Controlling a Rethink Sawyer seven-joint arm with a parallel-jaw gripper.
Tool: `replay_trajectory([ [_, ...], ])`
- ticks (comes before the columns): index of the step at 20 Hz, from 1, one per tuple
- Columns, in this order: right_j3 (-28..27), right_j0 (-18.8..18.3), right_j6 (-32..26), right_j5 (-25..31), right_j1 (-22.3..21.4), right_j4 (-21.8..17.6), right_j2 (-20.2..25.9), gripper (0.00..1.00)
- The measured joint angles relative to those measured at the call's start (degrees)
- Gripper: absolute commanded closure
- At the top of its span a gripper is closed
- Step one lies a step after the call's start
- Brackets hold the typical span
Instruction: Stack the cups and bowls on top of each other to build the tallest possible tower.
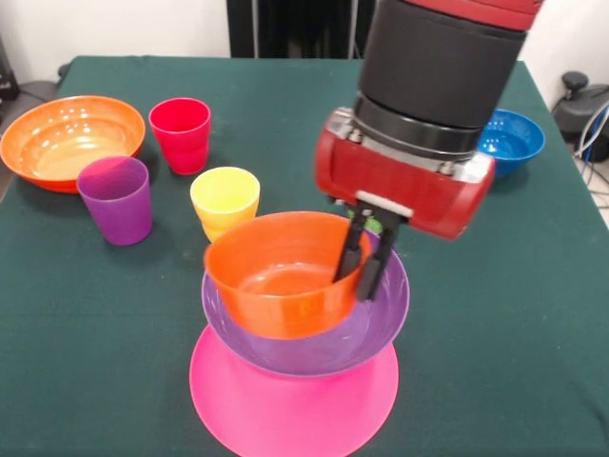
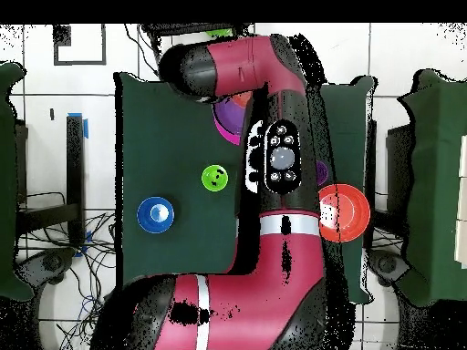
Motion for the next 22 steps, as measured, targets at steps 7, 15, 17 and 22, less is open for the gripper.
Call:
replay_trajectory([
  [7,-0.93,0.04,0.0,0.0,0.45,-0.04,-2.65,1.0],
  [15,-0.95,0.33,0.0,0.0,0.57,0.04,-4.74,1.0],
  [17,-0.95,0.44,0.0,0.0,0.64,0.05,-5.14,1.0],
  [22,-0.95,0.8,0.0,0.0,0.66,0.29,-5.58,1.0],
])
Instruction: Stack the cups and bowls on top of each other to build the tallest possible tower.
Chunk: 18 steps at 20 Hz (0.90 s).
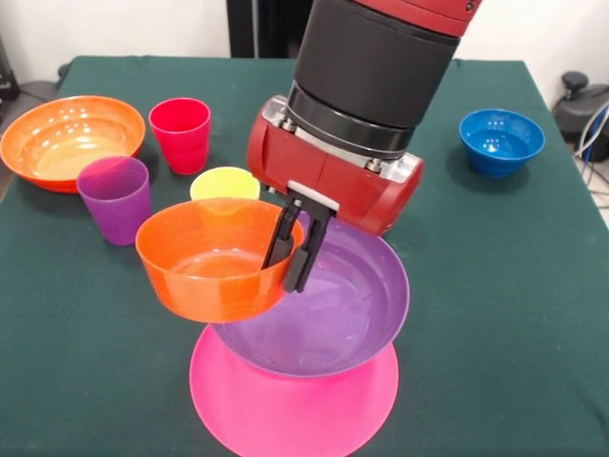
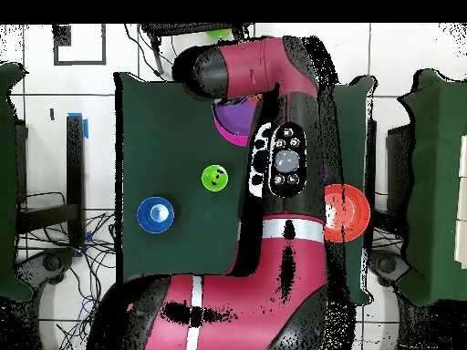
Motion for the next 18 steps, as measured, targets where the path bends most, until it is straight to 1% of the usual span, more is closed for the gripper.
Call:
replay_trajectory([
  [9,0.0,1.05,0.0,0.0,0.0,1.96,-0.52,1.0],
  [18,0.0,2.66,0.0,0.0,-0.01,3.11,-2.5,1.0],
])
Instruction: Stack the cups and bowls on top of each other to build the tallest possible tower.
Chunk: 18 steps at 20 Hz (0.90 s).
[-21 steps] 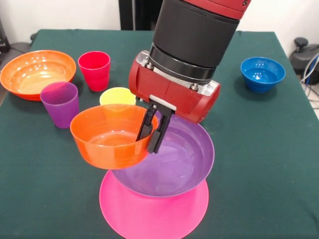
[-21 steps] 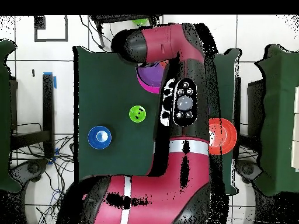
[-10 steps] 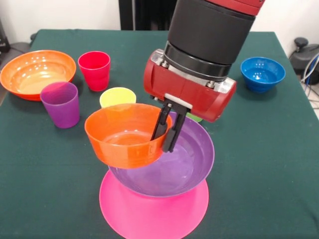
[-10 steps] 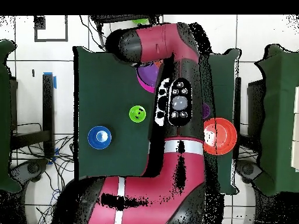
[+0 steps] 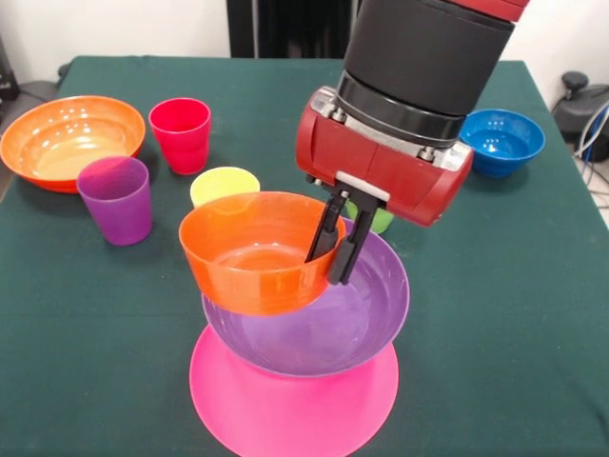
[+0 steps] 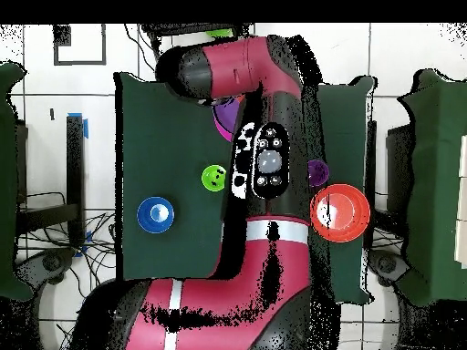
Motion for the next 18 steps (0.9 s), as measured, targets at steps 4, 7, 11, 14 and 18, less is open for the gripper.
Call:
replay_trajectory([
  [4,0.0,0.3,0.0,0.0,0.01,0.72,-0.63,1.0],
  [7,0.0,0.34,0.0,0.0,0.0,0.99,-0.96,1.0],
  [11,0.0,0.43,0.0,-0.01,0.01,1.37,-1.55,1.0],
  [14,0.0,0.63,0.0,0.0,0.02,1.56,-2.13,1.0],
  [18,0.01,1.27,0.0,0.0,0.02,1.88,-3.47,1.0],
])
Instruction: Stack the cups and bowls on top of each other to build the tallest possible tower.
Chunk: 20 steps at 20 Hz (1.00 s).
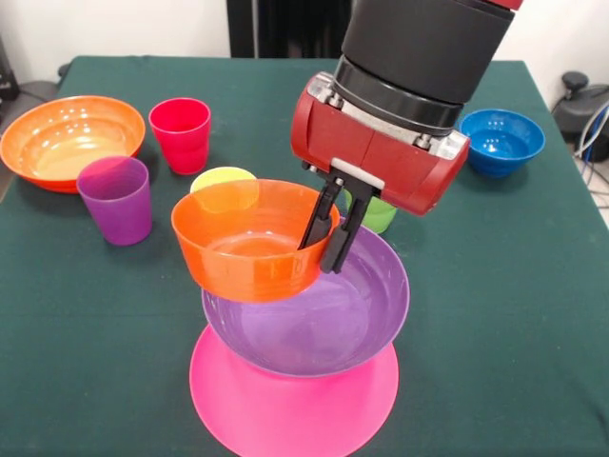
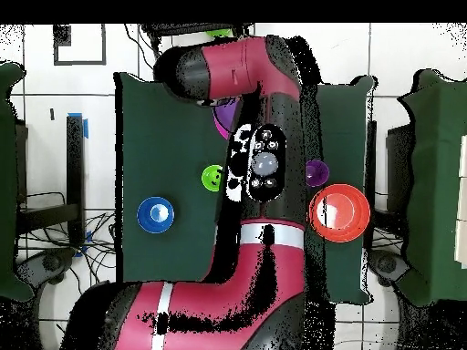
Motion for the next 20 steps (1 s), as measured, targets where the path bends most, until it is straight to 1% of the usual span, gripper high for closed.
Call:
replay_trajectory([
  [20,0.12,2.76,0.0,-0.51,0.54,3.23,-3.74,1.0],
])
